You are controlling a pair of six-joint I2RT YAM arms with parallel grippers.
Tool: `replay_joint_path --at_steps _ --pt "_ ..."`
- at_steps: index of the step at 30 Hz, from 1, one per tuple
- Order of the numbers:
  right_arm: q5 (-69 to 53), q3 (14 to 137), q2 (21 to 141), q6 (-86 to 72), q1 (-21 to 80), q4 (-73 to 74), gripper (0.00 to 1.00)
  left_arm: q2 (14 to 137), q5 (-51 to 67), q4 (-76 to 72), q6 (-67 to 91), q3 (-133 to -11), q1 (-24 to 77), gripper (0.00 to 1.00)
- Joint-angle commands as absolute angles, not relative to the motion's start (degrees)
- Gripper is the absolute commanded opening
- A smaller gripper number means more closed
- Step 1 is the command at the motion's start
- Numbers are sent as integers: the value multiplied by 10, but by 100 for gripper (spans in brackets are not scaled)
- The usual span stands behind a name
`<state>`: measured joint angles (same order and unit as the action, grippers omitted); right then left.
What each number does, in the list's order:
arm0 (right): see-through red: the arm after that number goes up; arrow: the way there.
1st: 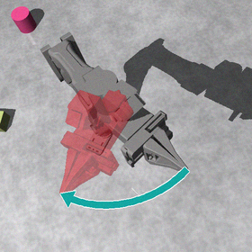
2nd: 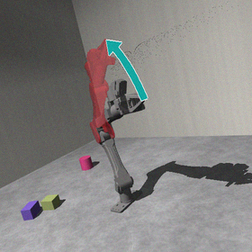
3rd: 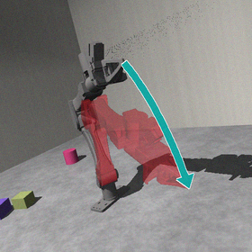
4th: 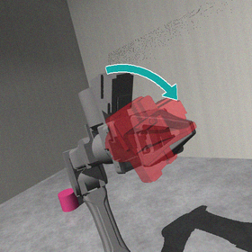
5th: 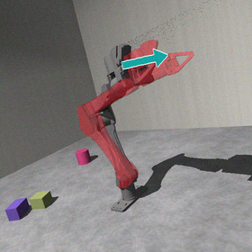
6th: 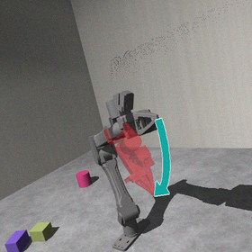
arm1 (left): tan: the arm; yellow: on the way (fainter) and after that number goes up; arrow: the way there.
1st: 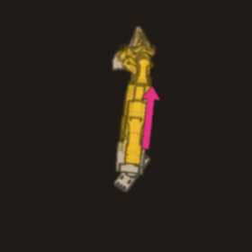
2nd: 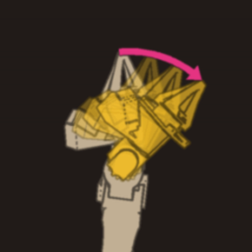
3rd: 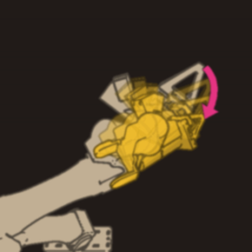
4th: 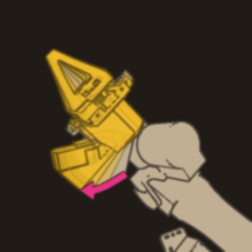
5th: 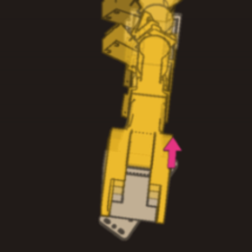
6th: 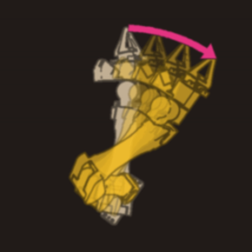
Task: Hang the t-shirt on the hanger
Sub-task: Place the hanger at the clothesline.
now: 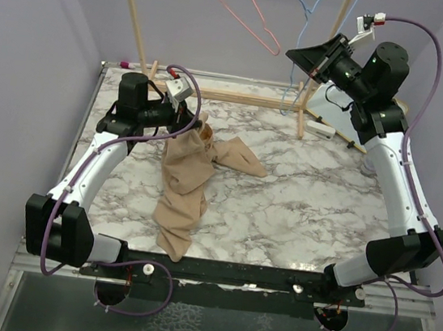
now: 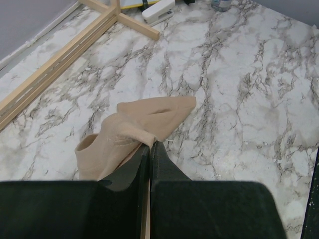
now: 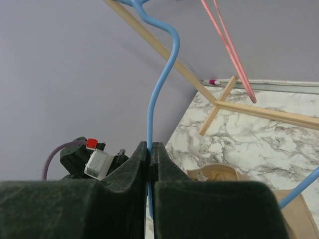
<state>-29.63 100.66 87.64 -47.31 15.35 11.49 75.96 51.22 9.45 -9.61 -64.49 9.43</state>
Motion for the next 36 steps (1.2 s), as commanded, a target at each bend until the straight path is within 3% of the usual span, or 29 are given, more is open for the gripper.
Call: replay_joint_path --at_steps 1,16,26,36 --pt "-325 1011 862 -468 174 107 1 755 532 83 -99 -641 92 0" --pt "-315 1047 925 -470 196 63 1 758 534 83 -101 -637 92 0" --pt "-327 1311 1127 -510 191 70 1 748 530 84 -102 -631 92 0" --pt "-314 1280 1159 -609 177 -70 1 744 524 71 -90 -621 92 0"
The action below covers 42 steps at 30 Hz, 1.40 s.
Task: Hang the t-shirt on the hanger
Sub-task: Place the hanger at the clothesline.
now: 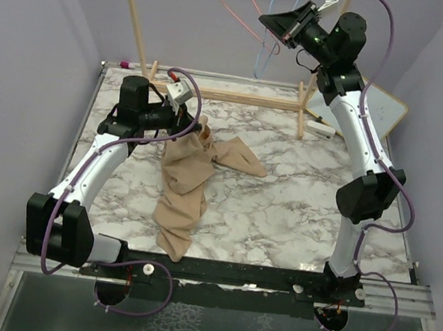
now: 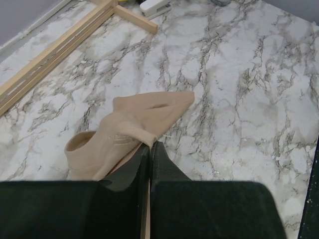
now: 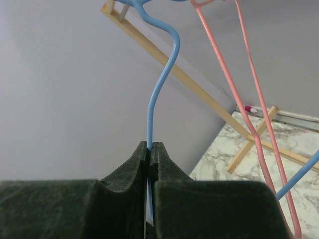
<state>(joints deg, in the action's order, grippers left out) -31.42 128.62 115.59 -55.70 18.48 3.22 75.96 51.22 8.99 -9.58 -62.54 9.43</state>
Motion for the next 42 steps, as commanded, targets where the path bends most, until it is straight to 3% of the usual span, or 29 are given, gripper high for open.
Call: replay_joint_path --at_steps 1,20,42 --pt "-313 1279 1161 -618 176 -86 1 745 524 70 -89 -620 92 0" --pt "-282 1317 1249 -781 145 -223 1 741 526 49 -66 -604 92 0" --pt "-295 1339 1248 -777 133 -240 1 743 535 55 -71 -598 92 0"
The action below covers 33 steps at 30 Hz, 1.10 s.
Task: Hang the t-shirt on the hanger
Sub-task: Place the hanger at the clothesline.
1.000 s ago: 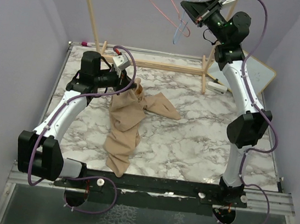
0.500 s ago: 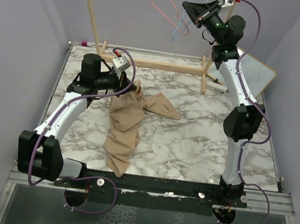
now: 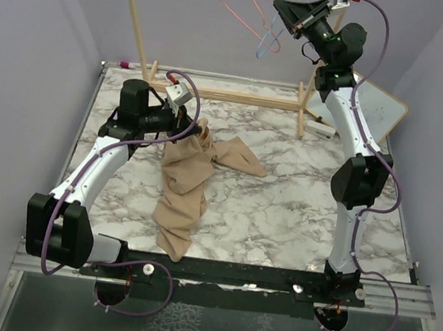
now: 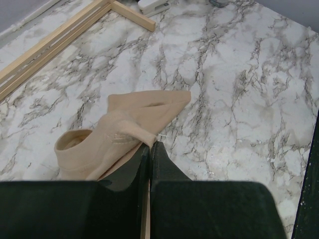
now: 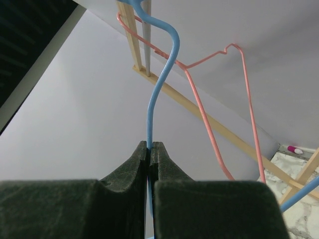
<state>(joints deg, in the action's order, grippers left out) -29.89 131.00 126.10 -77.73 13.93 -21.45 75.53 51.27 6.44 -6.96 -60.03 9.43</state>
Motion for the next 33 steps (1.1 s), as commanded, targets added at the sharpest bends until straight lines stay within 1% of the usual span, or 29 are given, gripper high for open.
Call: replay_joint_path --at_steps 1,10,19,33 --pt "-293 1341 1248 -777 133 -239 1 742 535 56 -71 -597 92 0" --pt "-284 1399 1281 -790 130 -222 1 739 537 56 -69 -587 93 0" --pt "-273 1350 1280 -814 128 -236 1 731 538 55 -69 -578 93 0" --pt "-254 1341 1295 -839 127 -233 1 730 540 45 -60 -571 93 0"
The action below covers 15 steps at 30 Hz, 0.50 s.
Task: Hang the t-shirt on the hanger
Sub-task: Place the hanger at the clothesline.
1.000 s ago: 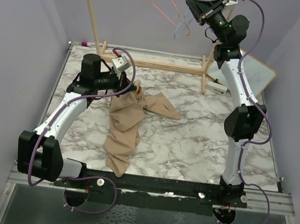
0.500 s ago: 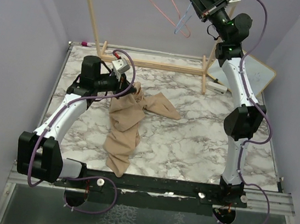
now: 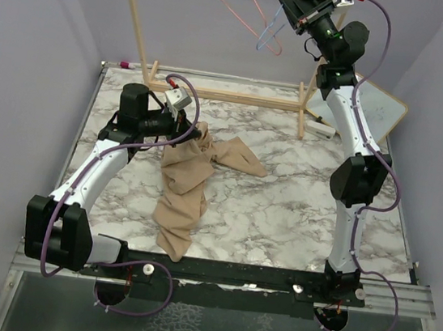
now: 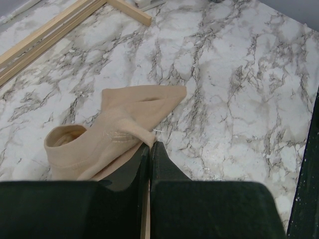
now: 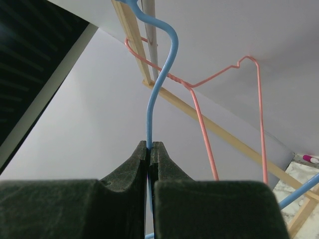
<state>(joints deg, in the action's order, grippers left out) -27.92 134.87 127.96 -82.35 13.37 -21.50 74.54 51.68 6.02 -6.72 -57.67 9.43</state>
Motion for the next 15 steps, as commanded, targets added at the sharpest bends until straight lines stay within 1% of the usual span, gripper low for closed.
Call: replay_joint_path --at_steps 1,7,15 --pt "-253 1343 1298 -840 126 -234 1 730 541 44 -60 -570 93 0" --pt "-246 1360 1317 -865 122 -241 1 731 542 40 -54 -567 93 0" --pt "-240 1348 1335 -904 121 -273 1 732 541 39 -51 -566 93 0"
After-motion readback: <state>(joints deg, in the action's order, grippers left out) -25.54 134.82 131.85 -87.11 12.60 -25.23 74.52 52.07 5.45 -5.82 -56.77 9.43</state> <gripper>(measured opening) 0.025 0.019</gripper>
